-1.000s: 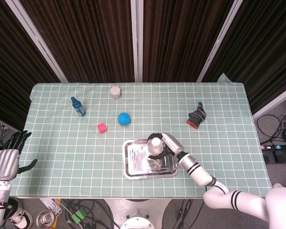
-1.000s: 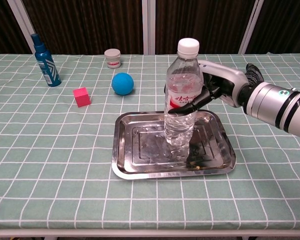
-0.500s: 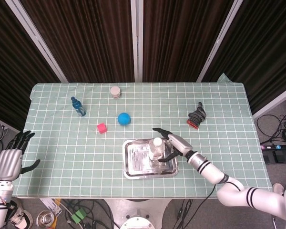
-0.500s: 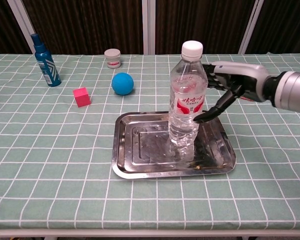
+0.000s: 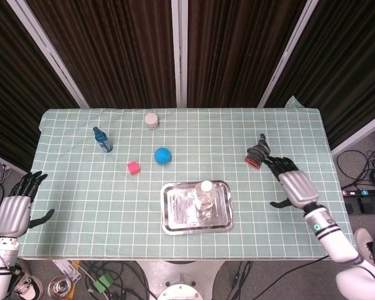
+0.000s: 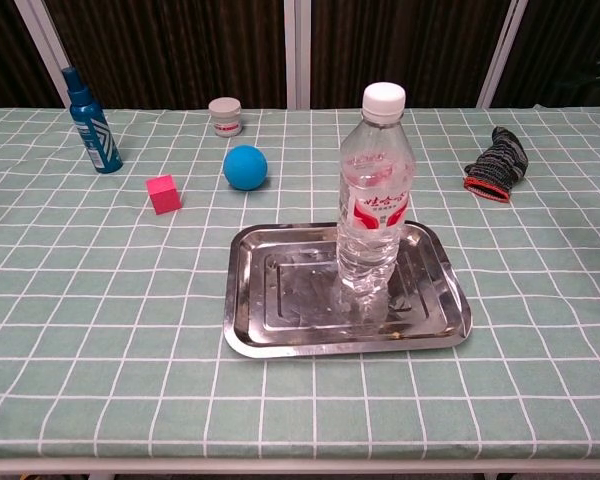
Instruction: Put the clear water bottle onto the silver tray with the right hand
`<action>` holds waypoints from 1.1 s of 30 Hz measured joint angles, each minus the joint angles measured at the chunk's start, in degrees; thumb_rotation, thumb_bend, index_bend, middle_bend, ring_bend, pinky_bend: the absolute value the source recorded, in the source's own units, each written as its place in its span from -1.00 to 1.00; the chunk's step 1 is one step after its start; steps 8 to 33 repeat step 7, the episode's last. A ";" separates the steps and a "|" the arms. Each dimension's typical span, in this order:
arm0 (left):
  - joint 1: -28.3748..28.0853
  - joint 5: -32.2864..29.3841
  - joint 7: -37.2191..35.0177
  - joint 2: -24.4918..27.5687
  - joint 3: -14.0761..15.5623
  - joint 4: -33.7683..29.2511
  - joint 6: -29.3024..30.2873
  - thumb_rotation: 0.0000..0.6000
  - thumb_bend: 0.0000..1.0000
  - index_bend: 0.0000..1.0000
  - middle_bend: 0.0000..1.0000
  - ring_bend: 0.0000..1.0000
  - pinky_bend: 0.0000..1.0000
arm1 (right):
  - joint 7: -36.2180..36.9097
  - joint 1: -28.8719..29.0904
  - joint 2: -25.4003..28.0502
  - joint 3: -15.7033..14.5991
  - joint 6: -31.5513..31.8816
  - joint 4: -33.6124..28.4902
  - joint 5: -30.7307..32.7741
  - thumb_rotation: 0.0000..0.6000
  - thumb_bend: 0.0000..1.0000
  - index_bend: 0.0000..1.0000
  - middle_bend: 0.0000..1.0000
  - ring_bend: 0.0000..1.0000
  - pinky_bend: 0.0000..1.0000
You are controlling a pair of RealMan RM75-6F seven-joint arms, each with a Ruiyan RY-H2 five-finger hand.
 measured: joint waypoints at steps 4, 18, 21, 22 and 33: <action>-0.15 -0.16 0.01 0.24 -0.17 0.01 -0.21 1.00 -0.52 -0.67 -0.64 -0.83 -0.62 | -5.18 -8.17 -1.29 -1.69 13.51 1.44 -0.46 1.00 -1.00 -1.00 -0.94 -1.00 -1.00; -0.32 -0.30 -0.23 0.17 -0.18 0.18 -0.66 1.00 -0.52 -0.68 -0.64 -0.83 -0.62 | -3.65 -12.85 -3.01 -2.54 18.48 4.17 -1.72 1.00 -1.00 -1.00 -0.93 -1.00 -1.00; -0.32 -0.30 -0.23 0.17 -0.18 0.18 -0.66 1.00 -0.52 -0.68 -0.64 -0.83 -0.62 | -3.65 -12.85 -3.01 -2.54 18.48 4.17 -1.72 1.00 -1.00 -1.00 -0.93 -1.00 -1.00; -0.32 -0.30 -0.23 0.17 -0.18 0.18 -0.66 1.00 -0.52 -0.68 -0.64 -0.83 -0.62 | -3.65 -12.85 -3.01 -2.54 18.48 4.17 -1.72 1.00 -1.00 -1.00 -0.93 -1.00 -1.00; -0.32 -0.30 -0.23 0.17 -0.18 0.18 -0.66 1.00 -0.52 -0.68 -0.64 -0.83 -0.62 | -3.65 -12.85 -3.01 -2.54 18.48 4.17 -1.72 1.00 -1.00 -1.00 -0.93 -1.00 -1.00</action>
